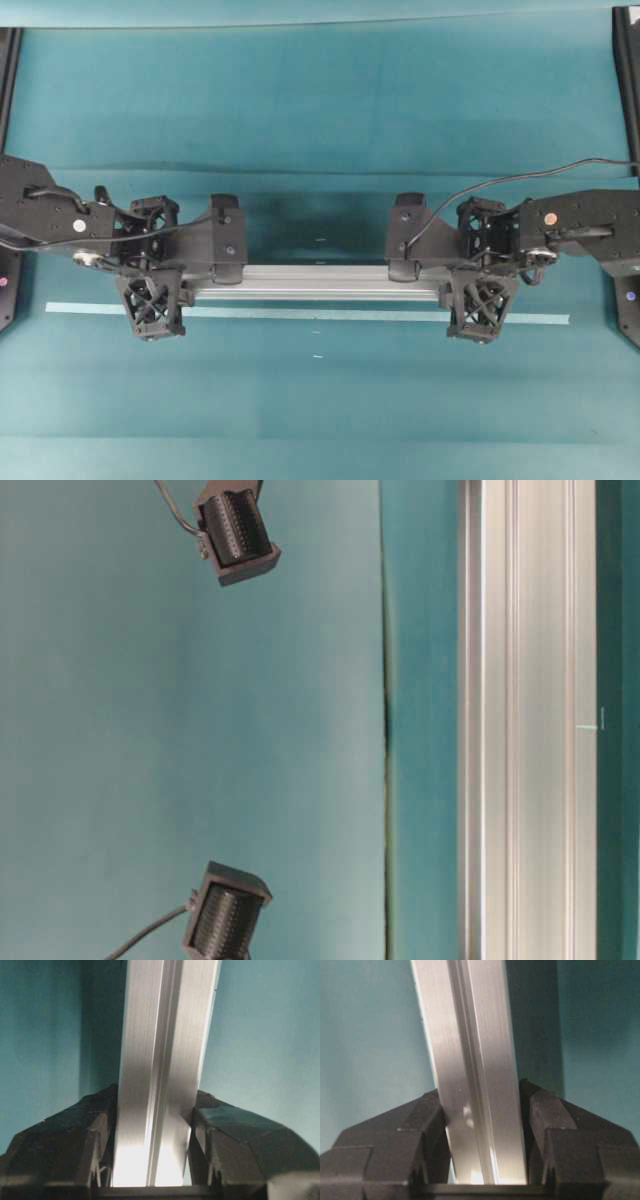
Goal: Lift the metal rail with both hands and move it towards you.
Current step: 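Lower the rail onto the table beside the pale strip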
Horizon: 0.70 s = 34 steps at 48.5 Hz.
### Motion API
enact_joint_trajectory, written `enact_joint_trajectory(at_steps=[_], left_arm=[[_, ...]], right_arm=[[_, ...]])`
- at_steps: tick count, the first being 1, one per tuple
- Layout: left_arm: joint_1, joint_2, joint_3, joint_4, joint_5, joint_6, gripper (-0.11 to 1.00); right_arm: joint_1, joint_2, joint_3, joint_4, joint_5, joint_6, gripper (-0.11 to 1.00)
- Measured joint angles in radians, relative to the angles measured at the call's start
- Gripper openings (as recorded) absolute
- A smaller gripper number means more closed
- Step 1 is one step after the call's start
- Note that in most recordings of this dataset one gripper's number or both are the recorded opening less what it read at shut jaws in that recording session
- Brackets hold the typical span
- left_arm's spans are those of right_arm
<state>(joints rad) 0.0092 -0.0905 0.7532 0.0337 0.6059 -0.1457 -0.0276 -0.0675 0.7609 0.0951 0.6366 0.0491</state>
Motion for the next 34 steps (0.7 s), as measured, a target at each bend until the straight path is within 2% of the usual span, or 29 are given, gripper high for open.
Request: enact_joint_trajectory(at_steps=[34], left_arm=[[-0.003,0.028,0.031,0.002,-0.075,-0.003,0.32]], right_arm=[[0.025,0.011,0.012,0.018,-0.023,0.026,0.41]])
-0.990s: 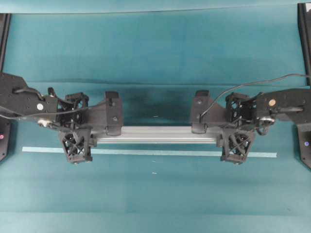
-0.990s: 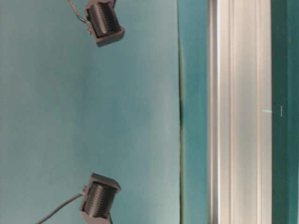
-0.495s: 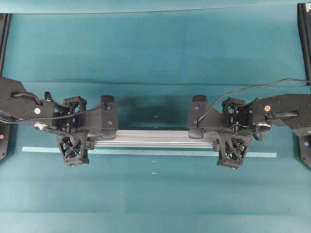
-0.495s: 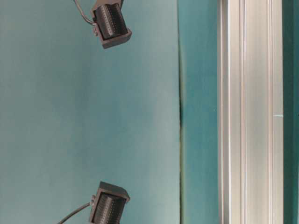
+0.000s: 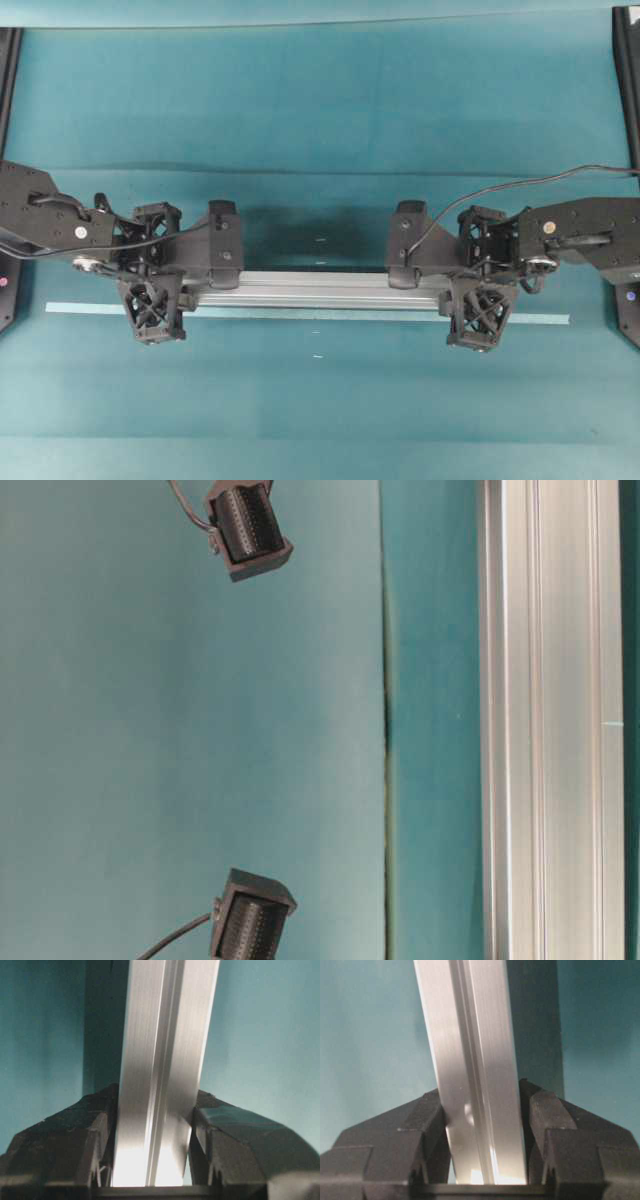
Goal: Lift the metal rail with both hands and move it towards you.
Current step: 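Lower the rail onto the table beside the pale strip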
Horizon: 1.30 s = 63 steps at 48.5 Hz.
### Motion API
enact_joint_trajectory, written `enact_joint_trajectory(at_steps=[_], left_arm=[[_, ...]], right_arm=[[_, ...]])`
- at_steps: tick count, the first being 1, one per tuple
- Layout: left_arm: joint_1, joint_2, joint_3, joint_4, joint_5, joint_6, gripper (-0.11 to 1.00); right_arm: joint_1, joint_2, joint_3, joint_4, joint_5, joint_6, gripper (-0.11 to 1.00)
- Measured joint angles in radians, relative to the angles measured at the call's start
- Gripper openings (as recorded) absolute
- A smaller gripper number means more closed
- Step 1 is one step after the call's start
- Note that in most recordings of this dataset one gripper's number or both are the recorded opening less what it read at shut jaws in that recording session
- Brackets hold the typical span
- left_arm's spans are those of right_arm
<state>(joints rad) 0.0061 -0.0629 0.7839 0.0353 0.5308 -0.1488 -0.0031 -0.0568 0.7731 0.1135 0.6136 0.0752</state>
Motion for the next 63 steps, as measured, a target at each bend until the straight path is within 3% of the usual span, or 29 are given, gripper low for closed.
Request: enact_joint_trajectory(at_steps=[63], left_arm=[[-0.002,0.018,0.003,0.000,-0.058,0.000,0.32]], right_arm=[[0.003,0.037,0.021,0.002,-0.058,0.003,0.41]])
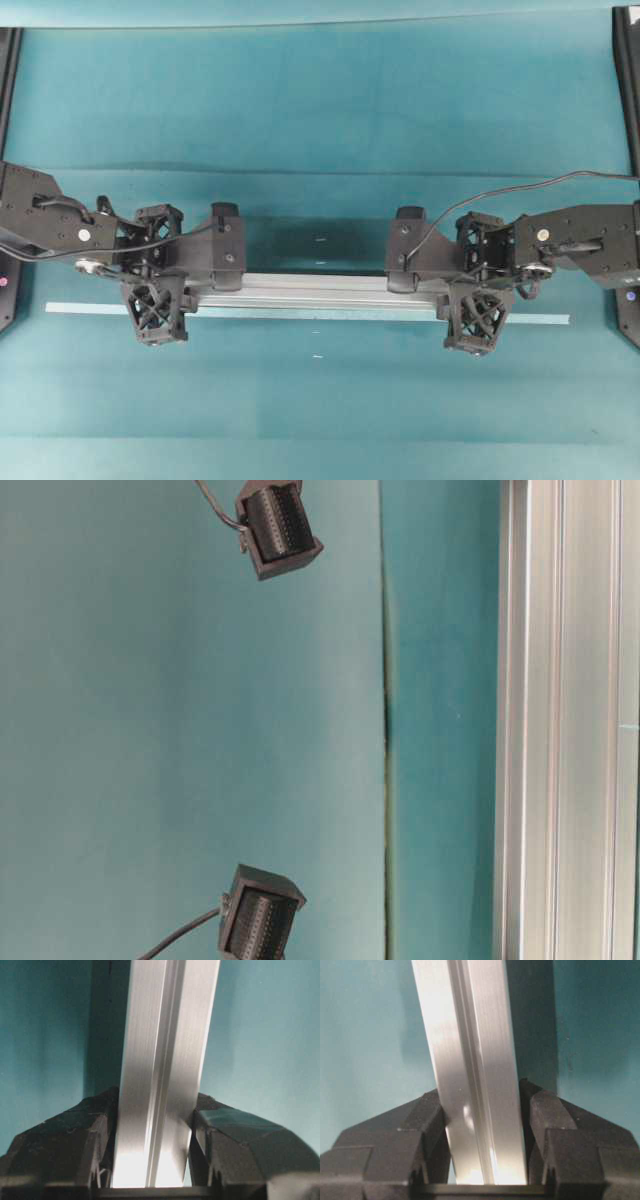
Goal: Lift the metal rail with both hands and move it towards you.
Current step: 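Lower the rail onto the table beside the pale strip, then open both grippers and withdraw them outward from the rail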
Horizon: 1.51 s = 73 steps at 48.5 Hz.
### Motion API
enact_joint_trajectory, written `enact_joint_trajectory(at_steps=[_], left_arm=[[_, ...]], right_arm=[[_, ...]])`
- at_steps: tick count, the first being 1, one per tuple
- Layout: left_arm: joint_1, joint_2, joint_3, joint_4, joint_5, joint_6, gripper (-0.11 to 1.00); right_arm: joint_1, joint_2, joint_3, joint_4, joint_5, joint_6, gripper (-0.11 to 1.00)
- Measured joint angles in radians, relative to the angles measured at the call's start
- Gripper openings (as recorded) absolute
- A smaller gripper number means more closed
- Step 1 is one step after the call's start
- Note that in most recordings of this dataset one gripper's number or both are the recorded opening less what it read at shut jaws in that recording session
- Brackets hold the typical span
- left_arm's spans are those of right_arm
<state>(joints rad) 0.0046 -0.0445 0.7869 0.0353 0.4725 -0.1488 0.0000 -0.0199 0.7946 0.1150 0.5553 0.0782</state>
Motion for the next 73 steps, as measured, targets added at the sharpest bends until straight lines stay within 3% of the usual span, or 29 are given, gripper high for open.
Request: enact_joint_trajectory(at_steps=[30,32,35,37,41,44,47,66,73], left_arm=[[-0.008,-0.003,0.017,0.000,-0.044,0.000,0.32],[-0.008,-0.003,0.017,0.000,-0.044,0.000,0.37],[-0.008,0.003,0.015,-0.003,-0.051,-0.021,0.55],[-0.005,0.008,0.015,-0.003,-0.057,-0.031,0.67],[0.000,0.008,0.017,-0.003,-0.061,-0.037,0.88],[-0.002,0.008,0.015,-0.003,-0.066,-0.038,0.89],[-0.002,0.008,0.015,-0.003,-0.074,-0.037,0.87],[0.000,0.000,0.017,-0.003,-0.078,-0.032,0.88],[0.000,-0.072,0.025,-0.003,-0.075,-0.028,0.88]], right_arm=[[-0.003,-0.002,0.003,-0.003,-0.012,0.002,0.41],[-0.003,-0.002,0.003,-0.002,-0.012,0.002,0.41],[-0.003,0.000,0.003,-0.002,-0.011,0.002,0.42],[-0.003,-0.002,0.003,-0.003,-0.011,0.003,0.48],[-0.009,0.002,0.005,-0.002,-0.009,0.029,0.72],[-0.012,0.002,0.005,-0.002,-0.009,0.029,0.89],[-0.014,0.002,0.008,-0.002,-0.009,0.029,0.98],[-0.020,0.002,0.006,-0.009,-0.011,0.031,0.99],[-0.051,-0.048,-0.008,-0.012,-0.003,0.029,0.99]])
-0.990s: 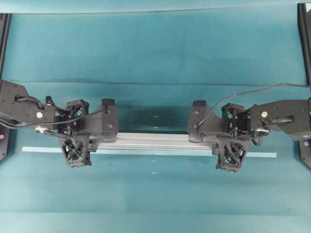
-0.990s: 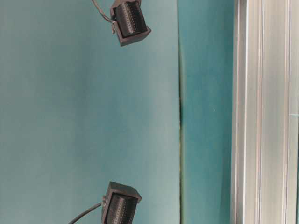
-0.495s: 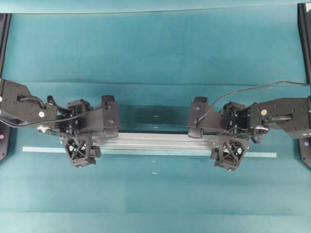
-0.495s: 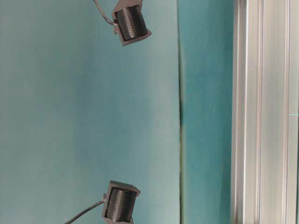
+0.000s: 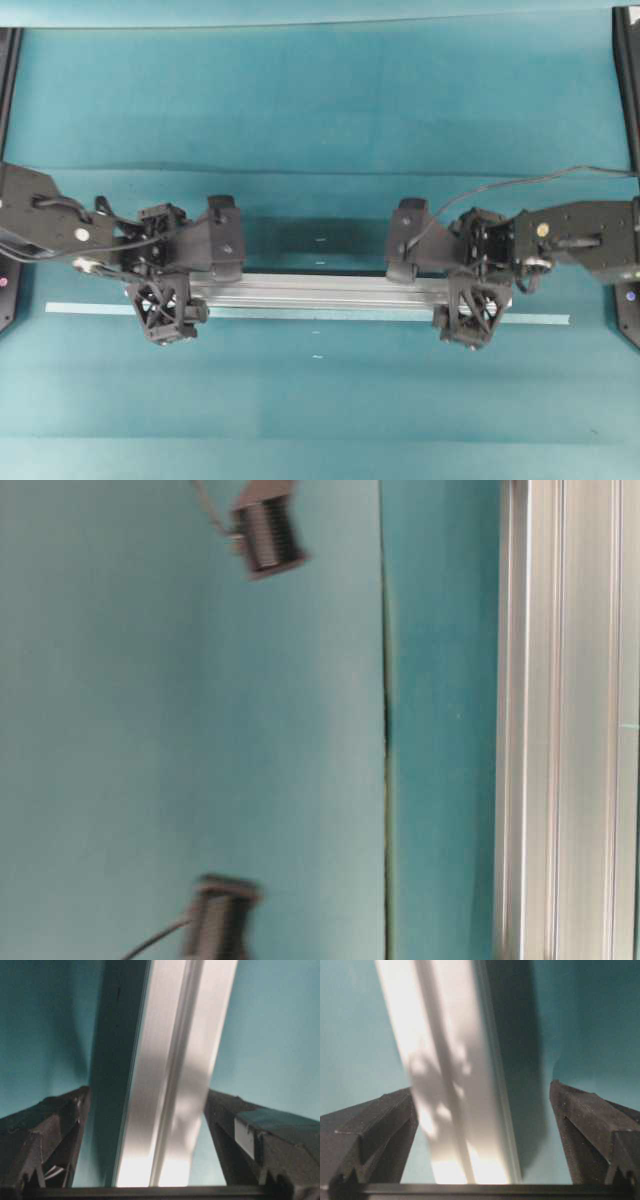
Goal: Lift the metal rail with both hands and move it towards you.
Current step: 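Open both grippers and withdraw them outward from the rail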
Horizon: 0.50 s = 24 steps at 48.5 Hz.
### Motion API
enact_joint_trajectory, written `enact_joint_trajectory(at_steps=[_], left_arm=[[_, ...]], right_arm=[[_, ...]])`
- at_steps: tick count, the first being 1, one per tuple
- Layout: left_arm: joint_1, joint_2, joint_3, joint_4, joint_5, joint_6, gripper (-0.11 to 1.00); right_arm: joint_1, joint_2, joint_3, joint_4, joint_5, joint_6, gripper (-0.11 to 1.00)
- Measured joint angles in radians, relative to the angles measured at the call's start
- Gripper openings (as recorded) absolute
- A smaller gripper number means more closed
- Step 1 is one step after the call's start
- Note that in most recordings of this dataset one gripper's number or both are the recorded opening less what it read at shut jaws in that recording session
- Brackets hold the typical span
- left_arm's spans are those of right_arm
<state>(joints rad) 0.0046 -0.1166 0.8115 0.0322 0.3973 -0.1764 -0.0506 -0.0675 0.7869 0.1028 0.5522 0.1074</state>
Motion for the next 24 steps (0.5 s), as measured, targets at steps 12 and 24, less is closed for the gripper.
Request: enact_joint_trajectory(at_steps=[12,24], left_arm=[[0.000,-0.183,0.011,0.000,0.048,0.002,0.88],[0.000,-0.391,0.046,0.000,0.055,0.002,0.88]], right_arm=[[-0.035,-0.167,-0.018,-0.002,0.003,-0.003,0.99],[-0.049,-0.341,-0.014,-0.009,0.000,-0.006,0.99]])
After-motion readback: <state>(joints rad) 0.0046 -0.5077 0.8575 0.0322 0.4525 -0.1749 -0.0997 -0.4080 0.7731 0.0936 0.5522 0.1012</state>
